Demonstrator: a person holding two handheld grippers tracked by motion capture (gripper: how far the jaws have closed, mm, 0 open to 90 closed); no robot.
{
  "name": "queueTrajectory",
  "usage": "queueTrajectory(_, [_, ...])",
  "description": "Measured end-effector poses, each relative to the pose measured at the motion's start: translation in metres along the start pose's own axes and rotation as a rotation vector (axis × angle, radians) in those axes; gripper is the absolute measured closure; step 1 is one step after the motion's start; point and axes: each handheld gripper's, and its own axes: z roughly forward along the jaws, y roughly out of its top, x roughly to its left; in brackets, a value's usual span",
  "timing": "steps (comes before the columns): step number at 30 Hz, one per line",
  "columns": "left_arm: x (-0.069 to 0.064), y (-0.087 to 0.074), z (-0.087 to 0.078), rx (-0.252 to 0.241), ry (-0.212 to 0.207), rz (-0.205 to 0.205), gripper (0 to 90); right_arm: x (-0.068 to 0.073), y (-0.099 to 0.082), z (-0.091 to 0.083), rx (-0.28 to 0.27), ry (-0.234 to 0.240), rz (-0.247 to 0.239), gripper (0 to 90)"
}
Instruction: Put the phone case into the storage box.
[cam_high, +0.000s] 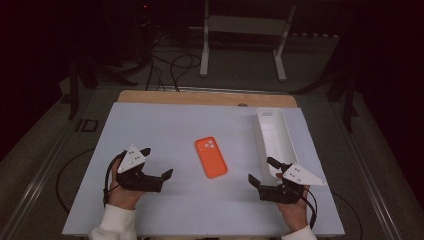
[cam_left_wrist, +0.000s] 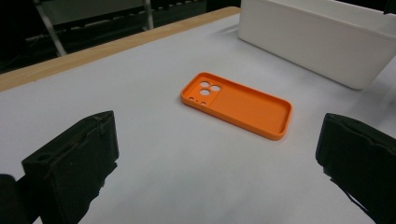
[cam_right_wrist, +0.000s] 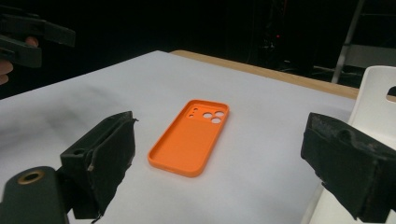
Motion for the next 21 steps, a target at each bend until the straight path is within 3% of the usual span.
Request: queueTrajectory(21, [-0.005, 0.011, 0.028, 0.037, -0.027, 0.025, 0.0, 0.0, 0.0, 0.0, 0.002, -0.005, 0.007, 9.9])
